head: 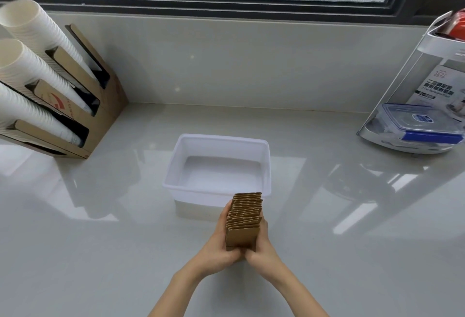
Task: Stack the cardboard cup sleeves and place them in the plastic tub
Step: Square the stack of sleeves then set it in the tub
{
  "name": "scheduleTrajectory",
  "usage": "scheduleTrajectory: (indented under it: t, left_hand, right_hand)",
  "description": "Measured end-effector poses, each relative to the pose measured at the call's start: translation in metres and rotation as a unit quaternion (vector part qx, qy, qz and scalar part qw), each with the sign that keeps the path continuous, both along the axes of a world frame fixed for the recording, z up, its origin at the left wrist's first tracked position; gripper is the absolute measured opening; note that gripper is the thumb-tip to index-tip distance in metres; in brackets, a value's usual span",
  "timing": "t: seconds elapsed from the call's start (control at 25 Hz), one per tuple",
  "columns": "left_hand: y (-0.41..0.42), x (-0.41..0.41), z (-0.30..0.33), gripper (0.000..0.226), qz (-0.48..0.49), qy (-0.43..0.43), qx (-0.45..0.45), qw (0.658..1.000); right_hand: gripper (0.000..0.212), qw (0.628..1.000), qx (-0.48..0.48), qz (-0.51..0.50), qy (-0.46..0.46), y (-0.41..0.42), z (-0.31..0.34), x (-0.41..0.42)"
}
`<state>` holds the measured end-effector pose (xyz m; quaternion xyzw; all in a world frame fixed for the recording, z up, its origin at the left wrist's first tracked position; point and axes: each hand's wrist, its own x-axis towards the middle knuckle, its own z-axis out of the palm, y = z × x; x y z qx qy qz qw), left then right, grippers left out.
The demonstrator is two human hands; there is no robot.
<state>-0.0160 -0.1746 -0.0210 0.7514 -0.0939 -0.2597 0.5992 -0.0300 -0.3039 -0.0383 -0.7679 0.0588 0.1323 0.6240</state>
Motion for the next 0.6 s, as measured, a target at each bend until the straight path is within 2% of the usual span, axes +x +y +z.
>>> scheduleTrajectory:
  t: [0.16, 0.36, 0.44, 0.6]
  left_hand:
    - [0.003, -0.001, 0.005, 0.086, 0.016, -0.022, 0.033, 0.999]
    - [0.008, -0.002, 0.004, 0.085, 0.051, -0.077, 0.095, 0.991]
    - [0.010, -0.002, 0.004, 0.083, 0.051, -0.083, 0.123, 0.988]
    - [0.016, -0.003, 0.005, 0.074, 0.049, -0.086, 0.123, 0.987]
  right_hand:
    - [0.089, 1.000, -0.003, 0.022, 0.006, -0.007, 0.002, 0.001]
    - [0.069, 0.996, 0.066, 0.045, 0.027, -0.010, 0.008, -0.004]
    - [0.068, 0.996, 0.065, 0.054, 0.040, -0.010, 0.004, -0.006]
    - [0.063, 0.994, 0.053, 0.082, 0.055, -0.007, 0.007, -0.009]
